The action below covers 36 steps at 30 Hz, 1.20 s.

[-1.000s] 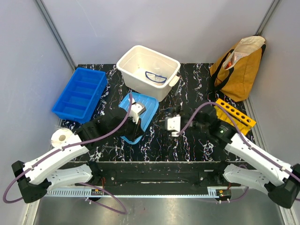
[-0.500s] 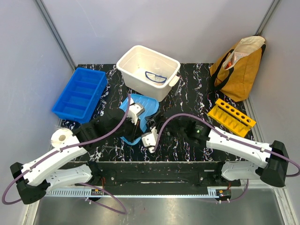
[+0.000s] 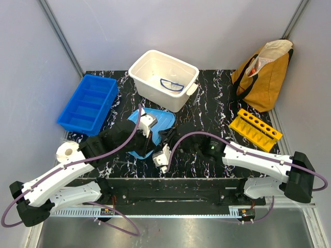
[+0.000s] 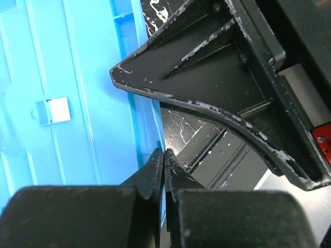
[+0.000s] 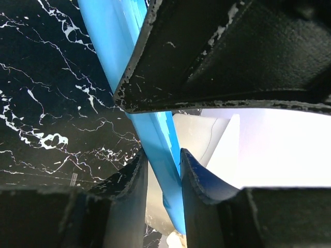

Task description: Organize the chemistry lab equipment

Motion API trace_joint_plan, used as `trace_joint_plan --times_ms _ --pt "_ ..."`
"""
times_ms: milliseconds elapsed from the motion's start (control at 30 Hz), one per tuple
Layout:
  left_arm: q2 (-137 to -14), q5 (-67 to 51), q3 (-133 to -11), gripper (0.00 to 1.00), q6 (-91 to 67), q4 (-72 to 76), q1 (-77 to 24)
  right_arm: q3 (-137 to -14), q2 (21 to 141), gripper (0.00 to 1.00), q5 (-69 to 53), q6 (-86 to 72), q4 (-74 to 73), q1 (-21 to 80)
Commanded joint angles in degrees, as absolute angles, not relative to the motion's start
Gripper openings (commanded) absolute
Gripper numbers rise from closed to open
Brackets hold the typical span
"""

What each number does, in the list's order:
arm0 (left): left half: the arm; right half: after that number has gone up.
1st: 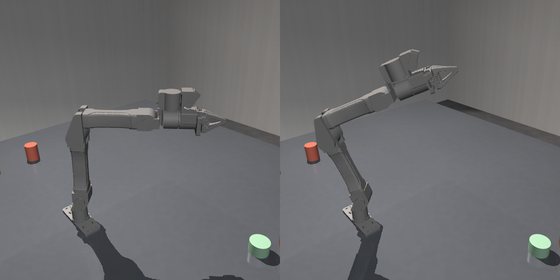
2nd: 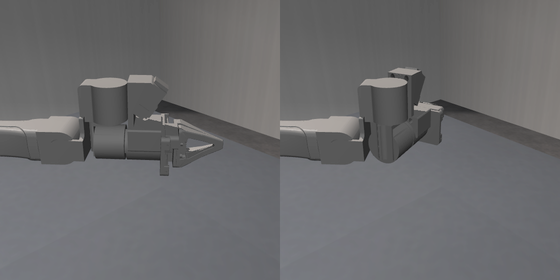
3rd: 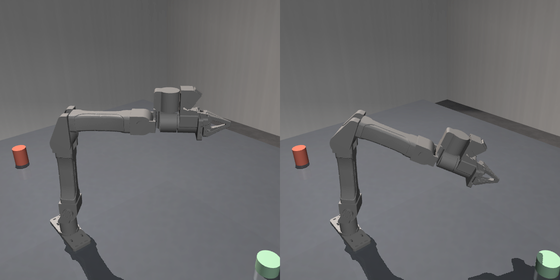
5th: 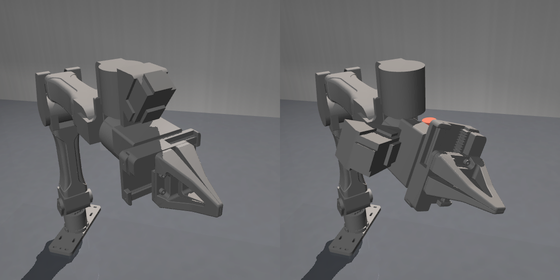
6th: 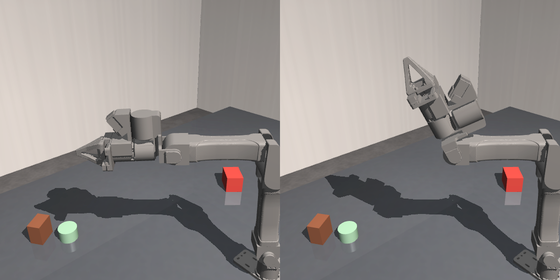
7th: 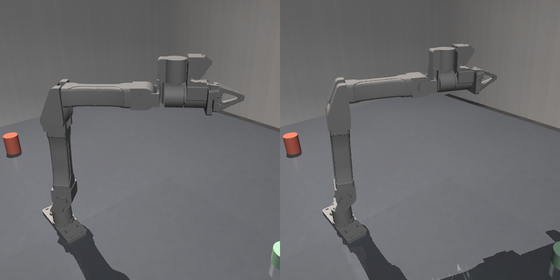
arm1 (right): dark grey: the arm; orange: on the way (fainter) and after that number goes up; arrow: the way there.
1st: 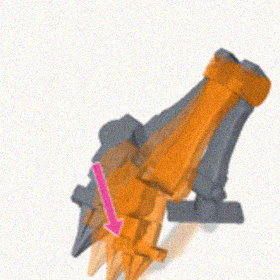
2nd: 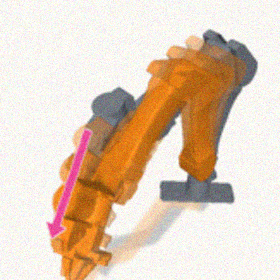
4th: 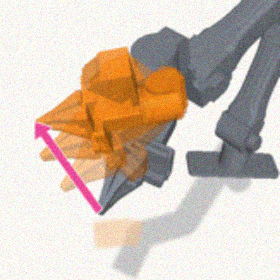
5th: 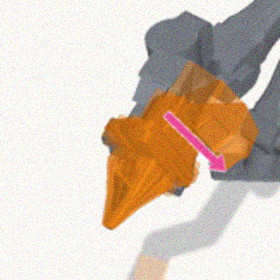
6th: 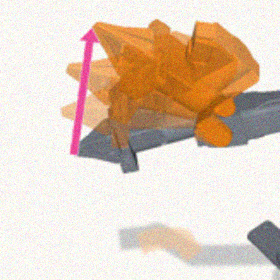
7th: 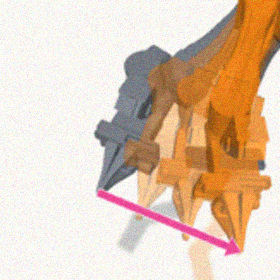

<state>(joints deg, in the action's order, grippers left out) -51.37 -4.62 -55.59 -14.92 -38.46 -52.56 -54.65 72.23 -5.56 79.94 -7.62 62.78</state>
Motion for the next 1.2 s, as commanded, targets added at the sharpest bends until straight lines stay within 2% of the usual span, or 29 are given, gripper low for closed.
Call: trace_joint_plan --times_ms 0,133,233,333,400,467,567,767,1167 --pt "-49.9 -6.0 -58.5 0.0 -14.4 -33.8 -53.0 -54.5 72.8 0.33 -3.2 82.3 -6.0 63.5" --pt "-49.7 -5.6 -57.8 0.0 -14.5 -33.4 -53.0 -53.6 73.2 0.33 -1.9 83.1 -6.2 64.3" --pt "-49.7 -5.5 -57.3 0.0 -14.8 -32.9 -53.0 -52.8 73.2 0.17 -1.5 83.6 -5.7 64.7" --pt "-49.7 -5.1 -57.2 0.0 -14.9 -32.7 -53.0 -52.2 73.2 0.06 -0.6 84.0 -5.2 64.8" --pt "-49.7 -3.5 -57.7 0.0 -15.0 -33.0 -53.0 -51.9 73.0 0.01 -0.3 83.6 -5.1 64.8" --pt "-49.6 -1.9 -58.5 0.02 -15.0 -33.3 -53.0 -51.8 72.8 0.0 1.5 83.2 -4.9 64.8" --pt "-50.2 1.6 -61.6 0.15 -14.9 -35.2 -53.0 -50.9 72.0 0.0 2.0 82.6 -4.8 64.8" --pt "-51.0 12.4 -70.9 0.49 -14.8 -40.2 -52.9 -49.4 68.9 0.0 2.3 79.8 -5.4 64.8" --pt "-50.2 28.8 -80.3 0.79 -16.3 -48.6 -52.0 -46.6 62.8 0.0 0.3 60.1 4.6 64.8"
